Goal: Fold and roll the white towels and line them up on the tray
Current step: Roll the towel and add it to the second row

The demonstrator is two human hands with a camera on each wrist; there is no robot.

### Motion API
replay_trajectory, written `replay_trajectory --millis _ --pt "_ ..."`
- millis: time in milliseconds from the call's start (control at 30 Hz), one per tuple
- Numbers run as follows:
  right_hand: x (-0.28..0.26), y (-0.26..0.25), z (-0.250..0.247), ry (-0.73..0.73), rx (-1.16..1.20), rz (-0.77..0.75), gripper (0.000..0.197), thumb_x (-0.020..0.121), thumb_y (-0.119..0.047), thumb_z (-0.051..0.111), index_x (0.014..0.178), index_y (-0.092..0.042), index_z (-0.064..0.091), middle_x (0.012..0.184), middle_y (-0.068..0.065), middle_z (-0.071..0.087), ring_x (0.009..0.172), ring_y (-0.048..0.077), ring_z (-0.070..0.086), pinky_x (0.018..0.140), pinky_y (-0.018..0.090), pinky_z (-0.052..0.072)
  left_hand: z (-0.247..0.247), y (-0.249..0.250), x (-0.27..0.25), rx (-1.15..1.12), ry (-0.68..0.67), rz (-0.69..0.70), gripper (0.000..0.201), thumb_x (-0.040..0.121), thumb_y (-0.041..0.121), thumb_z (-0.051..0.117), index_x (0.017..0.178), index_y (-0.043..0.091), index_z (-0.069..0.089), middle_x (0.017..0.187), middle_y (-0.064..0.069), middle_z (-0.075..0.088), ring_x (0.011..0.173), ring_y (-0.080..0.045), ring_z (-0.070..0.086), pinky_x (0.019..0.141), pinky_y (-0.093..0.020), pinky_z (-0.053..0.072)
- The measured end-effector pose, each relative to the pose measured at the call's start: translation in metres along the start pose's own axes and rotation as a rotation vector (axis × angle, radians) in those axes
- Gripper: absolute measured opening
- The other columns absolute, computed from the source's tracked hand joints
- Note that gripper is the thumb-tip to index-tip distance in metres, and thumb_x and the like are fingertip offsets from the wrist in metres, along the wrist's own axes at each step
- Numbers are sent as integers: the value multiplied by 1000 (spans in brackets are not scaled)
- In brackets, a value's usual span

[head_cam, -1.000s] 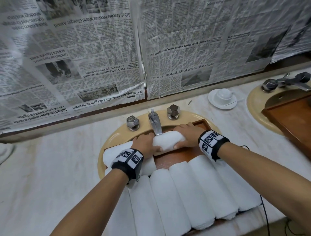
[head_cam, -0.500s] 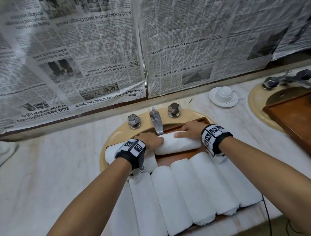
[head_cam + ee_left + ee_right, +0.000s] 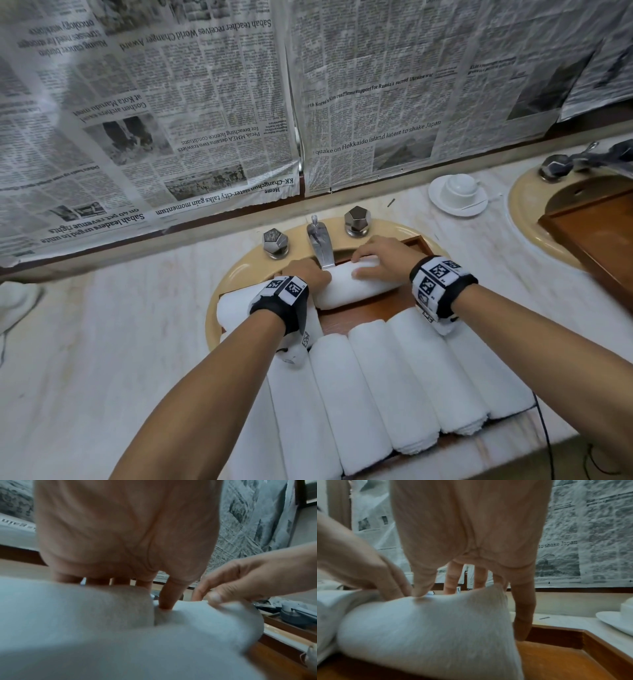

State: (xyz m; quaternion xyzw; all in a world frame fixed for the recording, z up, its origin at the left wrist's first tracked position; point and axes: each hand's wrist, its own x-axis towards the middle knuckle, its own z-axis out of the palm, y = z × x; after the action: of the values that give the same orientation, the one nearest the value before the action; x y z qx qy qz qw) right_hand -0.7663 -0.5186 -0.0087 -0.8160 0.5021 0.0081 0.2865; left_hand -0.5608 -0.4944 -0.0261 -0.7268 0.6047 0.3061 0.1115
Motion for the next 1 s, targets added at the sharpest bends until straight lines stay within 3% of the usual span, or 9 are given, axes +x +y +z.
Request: replay_trajectory --millis 100,200,400,500,600,733,867,933,1000 --pt "-2 -4 9 -94 -132 29 49 94 -50 58 140 -36 52 134 6 50 123 31 43 105 37 31 2 4 4 -11 -3 -20 30 91 33 45 114 20 58 119 -8 63 91 -26 54 81 -31 43" --pt "2 -9 10 -140 -214 68 50 98 -54 45 146 -40 42 138 9 47 127 34 39 109 42 30 1 7 8 -2 -21 -43 20 95 33 44 102 17 53 113 -10 61 91 -26 55 81 -32 44" --pt "11 -18 8 -198 -345 126 50 100 -58 32 148 -44 34 143 9 43 132 33 36 108 47 33 4 12 11 -31 14 -75 27 95 37 44 107 17 57 108 -8 59 93 -28 56 83 -32 43" --pt "7 -14 9 -190 -316 126 51 100 -57 33 149 -44 32 146 8 41 134 32 33 110 48 31 9 11 8 0 49 -96 43 81 39 40 114 19 59 118 -9 62 103 -32 59 96 -41 46" --pt "-8 -7 8 -124 -225 96 56 97 -59 41 149 -44 30 153 2 35 139 29 27 114 49 27 9 4 0 -24 97 -46 46 86 33 40 127 22 58 126 -10 60 113 -34 57 100 -45 45" --pt "-30 7 -2 96 -83 90 64 92 -61 48 150 -39 31 156 -2 31 143 25 25 115 48 27 -3 -27 -13 -197 276 -2 36 95 39 49 123 20 62 126 -9 60 115 -32 56 102 -47 44" --pt "-69 44 -10 211 62 395 78 86 -72 48 152 -35 26 156 4 28 140 32 31 112 52 31 -7 -83 -37 -204 344 -91 48 91 56 52 130 29 58 137 -7 54 122 -32 52 106 -50 40" --pt "-88 59 -12 166 210 570 92 80 -80 48 154 -32 21 158 7 26 142 33 30 113 52 30 -2 -111 -47 -144 285 -179 62 85 70 49 135 33 53 143 -5 47 129 -34 46 109 -54 34" --pt "-97 67 -12 93 358 667 101 78 -84 44 156 -27 17 160 6 25 144 31 29 114 51 27 4 -128 -51 -189 197 -164 76 80 79 45 138 31 51 144 -8 49 127 -34 49 106 -49 40"
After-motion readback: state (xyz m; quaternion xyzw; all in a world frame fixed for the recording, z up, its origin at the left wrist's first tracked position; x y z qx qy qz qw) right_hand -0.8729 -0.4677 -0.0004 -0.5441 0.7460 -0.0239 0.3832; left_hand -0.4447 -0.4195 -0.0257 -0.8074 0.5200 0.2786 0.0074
